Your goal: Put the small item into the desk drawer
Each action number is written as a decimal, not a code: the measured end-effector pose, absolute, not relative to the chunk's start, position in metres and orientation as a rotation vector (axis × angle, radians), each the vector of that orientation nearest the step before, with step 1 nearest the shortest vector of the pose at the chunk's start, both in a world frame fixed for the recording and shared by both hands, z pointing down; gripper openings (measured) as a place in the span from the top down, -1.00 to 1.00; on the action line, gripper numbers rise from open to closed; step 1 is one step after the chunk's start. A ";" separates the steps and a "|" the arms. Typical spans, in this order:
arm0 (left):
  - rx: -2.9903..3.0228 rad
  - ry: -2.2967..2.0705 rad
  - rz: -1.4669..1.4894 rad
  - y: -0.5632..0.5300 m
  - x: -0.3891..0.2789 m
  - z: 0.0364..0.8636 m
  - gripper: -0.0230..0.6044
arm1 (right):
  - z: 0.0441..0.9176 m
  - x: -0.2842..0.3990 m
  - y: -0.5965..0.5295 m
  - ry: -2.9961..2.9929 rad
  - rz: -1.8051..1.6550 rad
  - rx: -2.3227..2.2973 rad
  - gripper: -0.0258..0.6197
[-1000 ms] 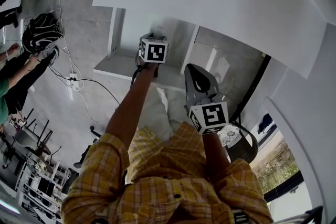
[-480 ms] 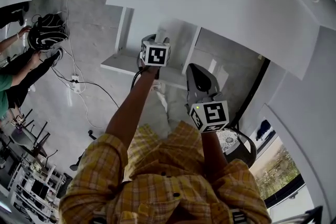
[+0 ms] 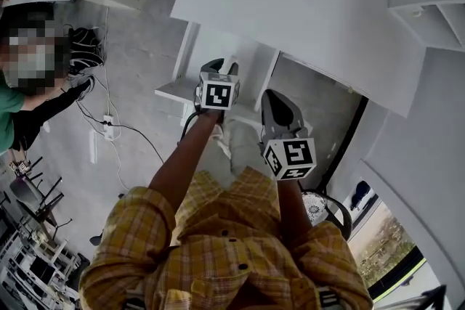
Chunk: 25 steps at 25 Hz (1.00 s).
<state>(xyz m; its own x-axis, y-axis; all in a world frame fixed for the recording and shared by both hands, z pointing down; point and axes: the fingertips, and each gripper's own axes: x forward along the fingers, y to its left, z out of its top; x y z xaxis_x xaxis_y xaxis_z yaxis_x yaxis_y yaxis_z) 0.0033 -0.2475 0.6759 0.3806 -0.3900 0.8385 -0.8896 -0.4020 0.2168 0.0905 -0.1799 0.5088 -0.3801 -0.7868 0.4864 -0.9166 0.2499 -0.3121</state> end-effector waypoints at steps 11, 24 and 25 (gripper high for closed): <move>2.055 -1.213 0.744 -0.237 -0.014 0.566 0.92 | 0.445 0.079 -0.175 -2.343 0.707 1.624 0.92; 2.246 -1.341 0.516 -0.230 -0.036 0.445 0.92 | 0.372 0.067 -0.177 -2.437 0.544 1.684 0.92; 2.259 -1.348 0.498 -0.229 -0.037 0.436 0.92 | 0.366 0.067 -0.177 -2.441 0.532 1.688 0.92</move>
<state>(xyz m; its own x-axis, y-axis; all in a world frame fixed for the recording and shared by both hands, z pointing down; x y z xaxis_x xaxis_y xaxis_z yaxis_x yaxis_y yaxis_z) -0.0371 -0.2288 0.4361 0.4543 -0.7212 0.5230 -0.8879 -0.4140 0.2004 0.0672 -0.1767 0.3664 -0.3680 -0.8805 0.2989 -0.9250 0.3139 -0.2142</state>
